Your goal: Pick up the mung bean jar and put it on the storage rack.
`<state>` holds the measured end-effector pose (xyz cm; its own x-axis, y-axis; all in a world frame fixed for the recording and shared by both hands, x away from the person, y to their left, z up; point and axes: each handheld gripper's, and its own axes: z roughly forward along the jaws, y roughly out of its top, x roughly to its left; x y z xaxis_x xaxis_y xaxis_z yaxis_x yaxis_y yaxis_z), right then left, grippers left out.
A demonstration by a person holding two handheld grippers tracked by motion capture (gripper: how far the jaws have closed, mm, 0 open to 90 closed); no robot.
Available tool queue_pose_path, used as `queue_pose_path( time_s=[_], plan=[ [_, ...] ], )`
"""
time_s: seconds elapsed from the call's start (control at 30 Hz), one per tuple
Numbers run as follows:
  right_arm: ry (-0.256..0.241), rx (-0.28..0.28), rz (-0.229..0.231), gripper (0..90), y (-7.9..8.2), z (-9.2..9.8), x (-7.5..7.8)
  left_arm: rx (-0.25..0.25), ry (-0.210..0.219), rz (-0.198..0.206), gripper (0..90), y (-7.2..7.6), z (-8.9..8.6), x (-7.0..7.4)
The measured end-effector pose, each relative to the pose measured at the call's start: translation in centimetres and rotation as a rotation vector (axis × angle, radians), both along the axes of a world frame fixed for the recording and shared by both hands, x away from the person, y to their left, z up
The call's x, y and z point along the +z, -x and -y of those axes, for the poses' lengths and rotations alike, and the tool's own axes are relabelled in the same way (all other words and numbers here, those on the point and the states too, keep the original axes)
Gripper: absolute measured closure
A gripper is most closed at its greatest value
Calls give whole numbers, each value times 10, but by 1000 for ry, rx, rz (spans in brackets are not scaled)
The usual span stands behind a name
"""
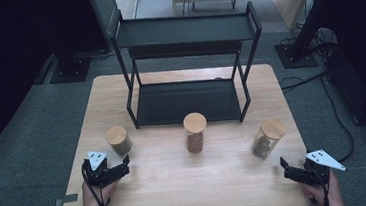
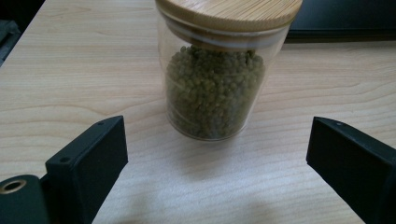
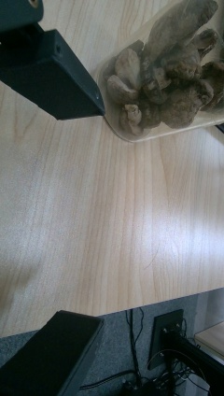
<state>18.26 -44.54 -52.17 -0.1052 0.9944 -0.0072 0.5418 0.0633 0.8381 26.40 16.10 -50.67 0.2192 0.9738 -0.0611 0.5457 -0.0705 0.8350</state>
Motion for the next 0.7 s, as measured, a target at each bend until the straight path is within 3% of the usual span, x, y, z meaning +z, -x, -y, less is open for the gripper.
queue_pose_path(
  time_s=[0.7],
  plan=[
    [5, -2, 4, 10, 0, -1, 0, 16, -9, 4, 67, -20, 11, 0]
  ],
)
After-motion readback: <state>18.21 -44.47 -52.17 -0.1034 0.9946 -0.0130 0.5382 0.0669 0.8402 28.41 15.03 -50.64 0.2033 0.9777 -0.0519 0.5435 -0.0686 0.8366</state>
